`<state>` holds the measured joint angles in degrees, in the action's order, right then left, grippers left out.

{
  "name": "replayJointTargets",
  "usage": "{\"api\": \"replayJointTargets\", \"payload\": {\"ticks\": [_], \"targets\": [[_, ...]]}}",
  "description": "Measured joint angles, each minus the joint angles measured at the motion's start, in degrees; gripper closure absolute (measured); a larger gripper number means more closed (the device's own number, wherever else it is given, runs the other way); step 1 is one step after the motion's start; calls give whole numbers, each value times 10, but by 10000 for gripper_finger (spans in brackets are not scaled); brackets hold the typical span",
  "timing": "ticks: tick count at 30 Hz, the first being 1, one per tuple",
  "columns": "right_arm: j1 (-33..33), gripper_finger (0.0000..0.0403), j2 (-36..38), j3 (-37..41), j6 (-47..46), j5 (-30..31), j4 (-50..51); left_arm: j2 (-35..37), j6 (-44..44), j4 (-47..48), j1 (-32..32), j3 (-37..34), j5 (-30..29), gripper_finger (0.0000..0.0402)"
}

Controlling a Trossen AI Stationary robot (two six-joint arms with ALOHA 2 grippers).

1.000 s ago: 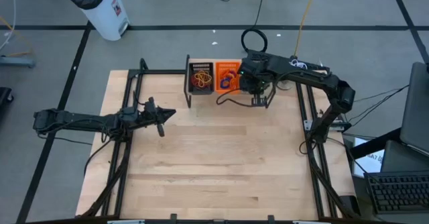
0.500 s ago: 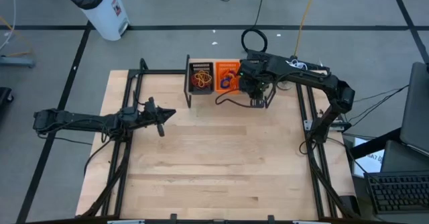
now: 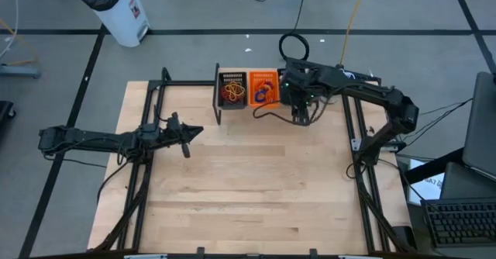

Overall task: Pick & Place Office Desk Supplies
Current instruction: Put the black bin on the shelf

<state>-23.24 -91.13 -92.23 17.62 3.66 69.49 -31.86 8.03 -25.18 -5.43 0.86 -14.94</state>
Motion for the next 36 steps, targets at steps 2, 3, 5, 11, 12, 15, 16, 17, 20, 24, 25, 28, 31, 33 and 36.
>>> {"api": "replayJointTargets", "payload": {"ticks": [2, 3, 5, 11, 12, 15, 16, 17, 20, 24, 25, 28, 31, 33, 36], "targets": [[2, 175, 13, 0, 1, 5, -9, 0, 0, 0, 0, 0, 0, 378], [2, 175, 21, 0, 5, 6, -14, 0, 0, 0, 0, 0, 0, 378], [1, 178, 38, 0, 12, 7, -24, 0, 1, 0, 0, 0, 0, 378], [1, 192, 66, 0, 33, 8, -19, 0, 0, 0, 0, 0, 0, 378], [1, 194, 65, 0, 34, 7, -16, 0, 0, 0, 0, 0, 0, 378], [1, 203, 61, 0, 43, 7, -12, 0, -3, 1, 0, 0, -1, 378], [3, 207, 57, 0, 48, 7, -16, 0, -3, 0, 0, 0, -2, 378], [4, 211, 53, 0, 52, 7, -22, 0, -3, 1, 0, 0, -2, 378], [5, 226, 38, 0, 60, 6, -39, 0, -3, 1, 0, 0, -2, 378], [2, 248, 20, 0, 71, 8, -46, 0, -1, 1, 0, 0, -1, 378], [2, 253, 14, 0, 72, 8, -49, 0, 0, 1, 0, 0, -1, 378], [0, 268, 1, 0, 71, 8, -48, 0, 1, 1, 0, 0, -1, 378], [0, 283, -11, 0, 71, 10, -47, 0, 2, 1, 0, 0, 0, 378], [-3, 293, -20, 0, 70, 19, -46, 0, 3, 1, 0, 0, 0, 378], [-4, 313, -30, 0, 64, 38, -45, 0, 3, 2, 0, 0, 1, 378]]}}
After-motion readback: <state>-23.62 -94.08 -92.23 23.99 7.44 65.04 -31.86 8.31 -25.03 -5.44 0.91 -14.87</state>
